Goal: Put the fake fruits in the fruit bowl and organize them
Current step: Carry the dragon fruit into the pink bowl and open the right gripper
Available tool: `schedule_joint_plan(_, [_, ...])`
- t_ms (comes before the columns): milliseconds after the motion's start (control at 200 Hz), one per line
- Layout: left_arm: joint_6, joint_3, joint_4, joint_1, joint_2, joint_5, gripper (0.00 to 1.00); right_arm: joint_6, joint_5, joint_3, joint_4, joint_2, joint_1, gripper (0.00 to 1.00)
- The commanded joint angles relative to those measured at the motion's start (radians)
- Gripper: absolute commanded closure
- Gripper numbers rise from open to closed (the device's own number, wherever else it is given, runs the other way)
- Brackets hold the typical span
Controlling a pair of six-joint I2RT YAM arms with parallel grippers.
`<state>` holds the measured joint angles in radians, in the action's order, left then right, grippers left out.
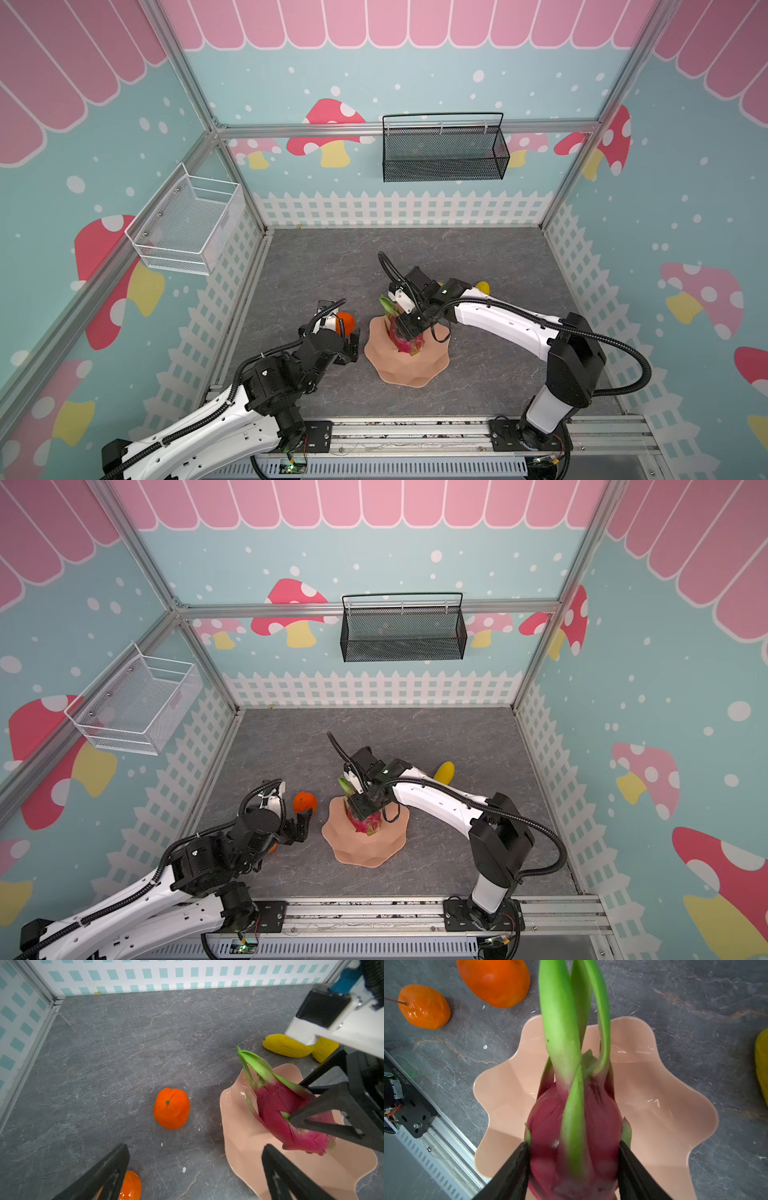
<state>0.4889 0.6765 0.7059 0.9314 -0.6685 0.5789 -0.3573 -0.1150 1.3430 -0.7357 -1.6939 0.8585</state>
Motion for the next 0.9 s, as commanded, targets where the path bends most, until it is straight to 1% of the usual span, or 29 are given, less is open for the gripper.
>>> schedule_joint_plan(0, [0.015, -0.009, -0.002, -0.005, 0.009, -0.05, 0.0, 0.011, -0.02, -0.031, 0.022, 0.002, 0.01, 0.48])
schedule_joint_plan(185, [-0.031, -0.008, -0.037, -0.005, -0.032, -0.198, 0.0, 0.017, -0.03, -0.068, 0.03, -0.011, 0.01, 0.46])
schedule_joint_plan(265, [-0.046, -0.001, -0.039, -0.006, -0.064, -0.249, 0.0, 0.02, -0.04, -0.072, 0.03, -0.017, 0.01, 0.43])
schedule_joint_plan(305, [-0.05, 0.001, -0.041, -0.005, -0.078, -0.254, 0.0, 0.021, -0.04, -0.073, 0.031, -0.018, 0.01, 0.4])
schedule_joint_plan(325, [-0.052, 0.001, -0.044, -0.005, -0.083, -0.284, 0.0, 0.021, -0.037, -0.074, 0.031, -0.019, 0.01, 0.38])
schedule_joint_plan(425, [-0.063, -0.002, -0.062, -0.005, -0.101, -0.334, 0.0, 0.02, -0.02, -0.073, 0.031, -0.013, 0.009, 0.25])
schedule_joint_plan(520, [-0.075, -0.01, -0.096, -0.005, -0.108, -0.397, 0.0, 0.02, -0.005, -0.071, 0.025, -0.004, 0.009, 0.18])
schedule_joint_plan(595, [-0.076, -0.013, -0.111, -0.005, -0.114, -0.423, 0.0, 0.018, 0.007, -0.07, 0.022, 0.007, 0.01, 0.15])
schedule_joint_plan(786, [-0.083, -0.012, -0.115, -0.005, -0.118, -0.438, 0.0, 0.012, 0.041, -0.067, 0.017, 0.04, 0.008, 0.1])
schedule_joint_plan(891, [-0.087, -0.018, -0.14, -0.005, -0.111, -0.487, 0.0, 0.01, 0.055, -0.067, 0.018, 0.07, 0.003, 0.06])
